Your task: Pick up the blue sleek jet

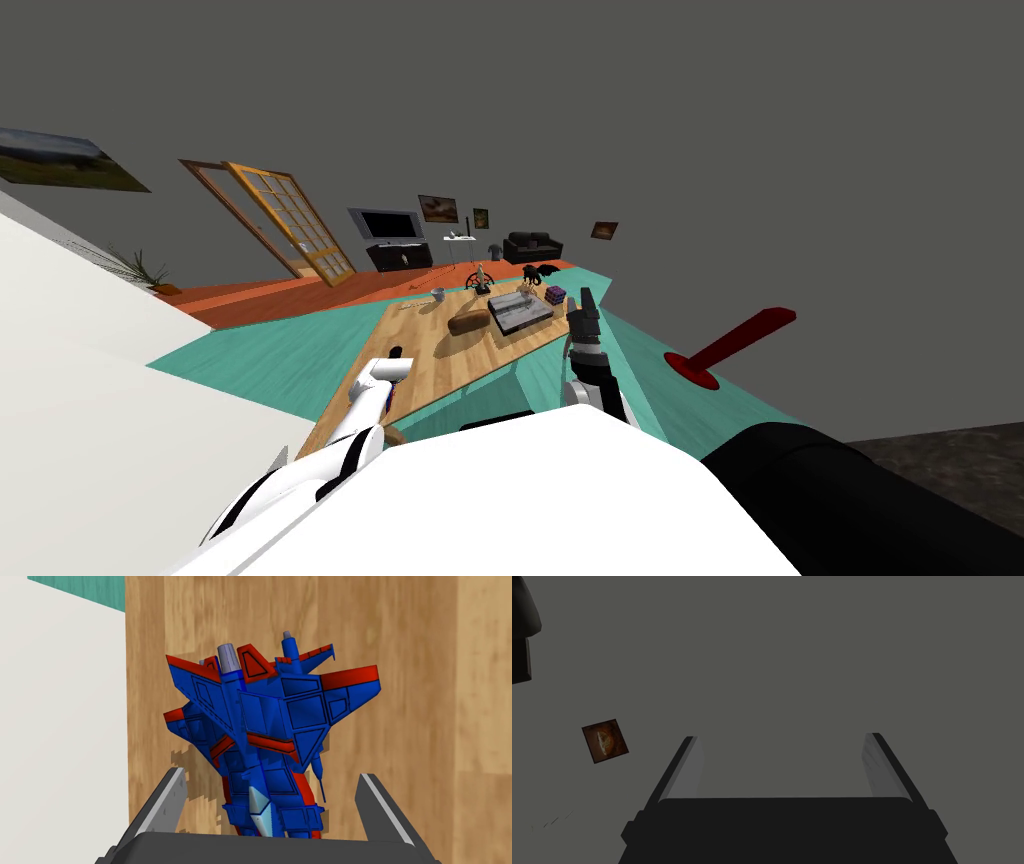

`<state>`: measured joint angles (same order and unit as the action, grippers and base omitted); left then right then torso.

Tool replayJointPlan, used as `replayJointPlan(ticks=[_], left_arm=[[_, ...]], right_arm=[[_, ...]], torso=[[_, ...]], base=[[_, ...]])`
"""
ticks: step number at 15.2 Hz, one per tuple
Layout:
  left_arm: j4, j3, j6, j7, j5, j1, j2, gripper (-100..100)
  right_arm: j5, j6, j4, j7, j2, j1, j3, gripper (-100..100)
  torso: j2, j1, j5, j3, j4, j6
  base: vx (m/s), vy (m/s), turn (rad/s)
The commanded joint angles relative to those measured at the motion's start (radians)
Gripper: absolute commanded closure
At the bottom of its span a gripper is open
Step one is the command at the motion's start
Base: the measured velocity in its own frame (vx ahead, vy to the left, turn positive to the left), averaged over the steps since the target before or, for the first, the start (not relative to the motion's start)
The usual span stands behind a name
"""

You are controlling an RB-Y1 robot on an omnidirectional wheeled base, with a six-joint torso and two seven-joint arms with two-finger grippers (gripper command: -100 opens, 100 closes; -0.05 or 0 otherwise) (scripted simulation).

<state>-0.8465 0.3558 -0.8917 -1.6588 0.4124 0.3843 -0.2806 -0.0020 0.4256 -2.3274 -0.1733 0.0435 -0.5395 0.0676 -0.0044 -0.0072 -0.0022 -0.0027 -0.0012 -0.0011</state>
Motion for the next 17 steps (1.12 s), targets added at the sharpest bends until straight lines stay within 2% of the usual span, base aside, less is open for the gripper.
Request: replayJointPlan(ticks=[1,5,9,10,11,16,17], left_arm=[[0.035,0.009,0.016,-0.028,0.011,0.007,-0.008,-100],[0.105,0.026,0.048,-0.085,0.034,0.02,-0.024,-100],[0.176,0.044,0.081,-0.141,0.056,0.034,-0.04,-100],[0.161,0.039,0.072,-0.121,0.048,0.032,-0.038,-100],[0.123,0.031,0.056,-0.099,0.04,0.023,-0.028,100],[0.035,0.009,0.016,-0.028,0.011,0.007,-0.008,100],[0.035,0.009,0.016,-0.028,0.011,0.007,-0.008,100]], right_arm=[[0.0,0.0,0.0,0.0,0.0,0.0,0.0,0],[0.0,0.0,0.0,0.0,0.0,0.0,0.0,0],[0.0,0.0,0.0,0.0,0.0,0.0,0.0,0],[0.0,0.0,0.0,0.0,0.0,0.0,0.0,0],[0.0,0.0,0.0,0.0,0.0,0.0,0.0,0],[0.0,0.0,0.0,0.0,0.0,0.0,0.0,0],[0.0,0.0,0.0,0.0,0.0,0.0,0.0,0]], torso=[[0.0,0.0,0.0,0.0,0.0,0.0],[0.007,0.014,0.003,0.004,0.001,0.0],[0.008,0.015,0.003,0.004,0.002,0.0],[0.007,0.014,0.003,0.004,0.002,0.0],[0.006,0.013,0.003,0.004,0.001,0.0],[-0.001,0.003,0.0,0.0,0.0,-0.001],[-0.001,0.002,0.0,0.0,0.0,-0.001]], base=[[-0.004,-0.015,-0.155],[-0.057,0.075,-0.217],[-0.056,0.073,-0.179],[-0.029,0.04,-0.078],[0.008,-0.01,0.232],[0.065,-0.079,0.231],[0.041,-0.061,0.088]])
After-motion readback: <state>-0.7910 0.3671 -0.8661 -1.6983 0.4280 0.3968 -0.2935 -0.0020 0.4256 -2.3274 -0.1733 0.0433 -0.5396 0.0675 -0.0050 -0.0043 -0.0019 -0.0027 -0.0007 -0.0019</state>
